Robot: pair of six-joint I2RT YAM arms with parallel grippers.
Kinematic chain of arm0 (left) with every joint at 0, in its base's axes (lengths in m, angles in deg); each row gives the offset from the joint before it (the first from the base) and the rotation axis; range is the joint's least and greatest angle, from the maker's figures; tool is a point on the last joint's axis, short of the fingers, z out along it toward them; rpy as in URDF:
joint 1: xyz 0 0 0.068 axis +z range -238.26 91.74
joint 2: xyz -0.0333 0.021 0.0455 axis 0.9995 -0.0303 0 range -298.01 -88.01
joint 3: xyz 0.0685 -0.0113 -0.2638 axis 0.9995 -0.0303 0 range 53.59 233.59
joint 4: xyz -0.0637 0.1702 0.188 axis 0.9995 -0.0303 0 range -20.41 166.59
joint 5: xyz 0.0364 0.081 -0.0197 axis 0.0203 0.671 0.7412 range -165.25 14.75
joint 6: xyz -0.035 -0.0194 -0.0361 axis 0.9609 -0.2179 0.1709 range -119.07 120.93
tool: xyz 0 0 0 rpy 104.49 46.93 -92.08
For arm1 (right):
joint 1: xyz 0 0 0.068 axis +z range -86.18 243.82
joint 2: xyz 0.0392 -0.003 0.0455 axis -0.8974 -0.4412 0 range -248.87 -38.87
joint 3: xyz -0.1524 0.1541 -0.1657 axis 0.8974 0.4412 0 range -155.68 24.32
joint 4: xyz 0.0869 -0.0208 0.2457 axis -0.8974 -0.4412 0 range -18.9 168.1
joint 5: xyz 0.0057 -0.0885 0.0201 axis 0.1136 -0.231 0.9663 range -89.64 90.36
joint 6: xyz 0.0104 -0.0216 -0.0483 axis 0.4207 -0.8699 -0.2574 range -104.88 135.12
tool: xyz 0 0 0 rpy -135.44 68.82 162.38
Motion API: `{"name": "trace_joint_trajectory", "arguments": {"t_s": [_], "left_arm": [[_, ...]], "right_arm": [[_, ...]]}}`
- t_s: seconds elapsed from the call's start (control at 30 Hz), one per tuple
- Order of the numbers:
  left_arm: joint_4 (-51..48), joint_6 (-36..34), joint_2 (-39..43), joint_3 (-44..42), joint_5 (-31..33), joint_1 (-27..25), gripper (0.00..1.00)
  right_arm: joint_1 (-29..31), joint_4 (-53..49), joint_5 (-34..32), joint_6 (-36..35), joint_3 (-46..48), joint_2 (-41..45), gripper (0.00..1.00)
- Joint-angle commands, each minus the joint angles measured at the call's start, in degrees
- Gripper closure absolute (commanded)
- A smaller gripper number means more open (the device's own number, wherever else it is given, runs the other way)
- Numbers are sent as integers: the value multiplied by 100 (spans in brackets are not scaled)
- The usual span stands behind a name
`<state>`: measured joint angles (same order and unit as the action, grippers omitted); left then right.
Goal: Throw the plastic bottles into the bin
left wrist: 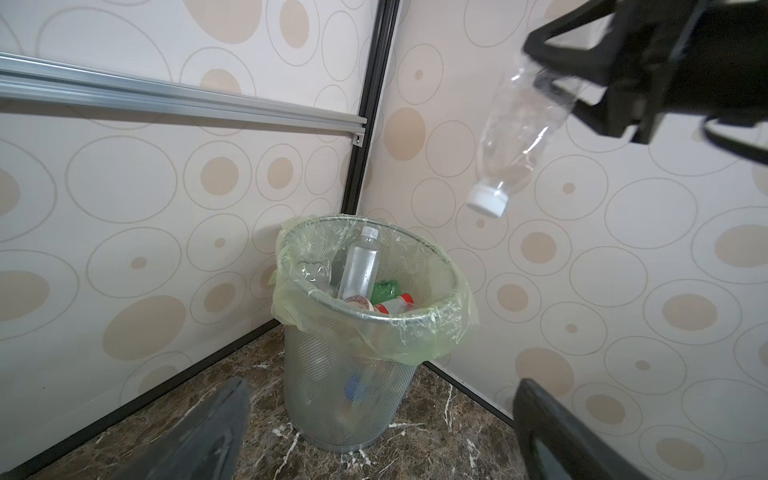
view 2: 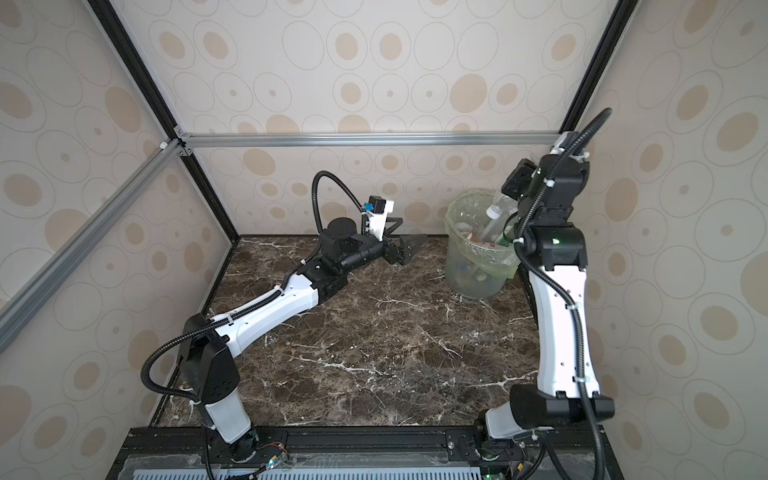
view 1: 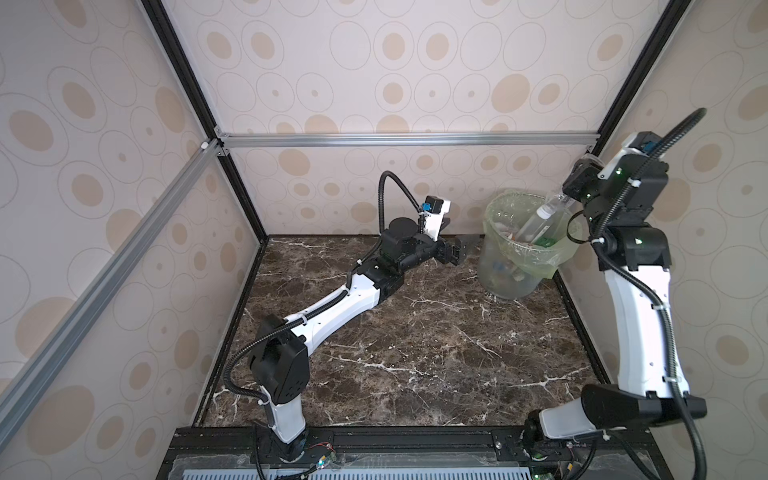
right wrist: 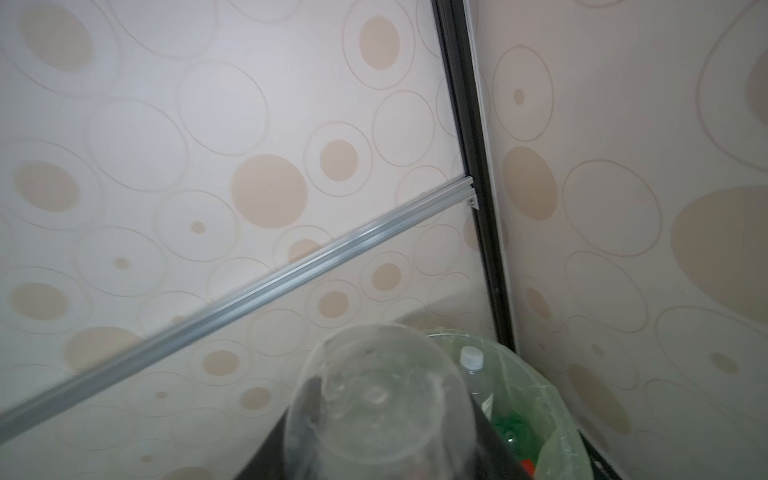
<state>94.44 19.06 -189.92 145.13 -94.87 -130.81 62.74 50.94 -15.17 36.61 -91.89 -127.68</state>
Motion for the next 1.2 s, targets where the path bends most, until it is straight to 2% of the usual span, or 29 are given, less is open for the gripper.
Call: {"name": "trace_joint_trajectory", "arguments": {"t_s": [0.0, 0.03, 0.07, 0.13, 0.27, 0.57, 1.17], "left_arm": [[24, -65, -54, -57, -105, -32, 1], [2, -64, -45, -91, -108, -28, 1], [-17, -77, -25, -146, -95, -31, 1], [-18, -98, 45, -285, -42, -27, 1], [49, -74, 101, -417, -16, -26, 1], [140, 114, 40, -403, -102, -47, 1], [-139, -115, 212, -478, 193, -51, 1]], "right_arm": [[-64, -1015, -98, 271, -457, -1091, 18], [-70, -1348, 41, 288, -782, -1310, 8], [-61, -1680, 127, 310, -1123, -1478, 3], [-17, -1782, 166, 258, -1193, -1397, 0], [37, -847, 24, 130, -206, -619, 0], [29, -923, 41, -14, -161, -371, 0], [35, -858, 487, 48, 318, -151, 0]]}}
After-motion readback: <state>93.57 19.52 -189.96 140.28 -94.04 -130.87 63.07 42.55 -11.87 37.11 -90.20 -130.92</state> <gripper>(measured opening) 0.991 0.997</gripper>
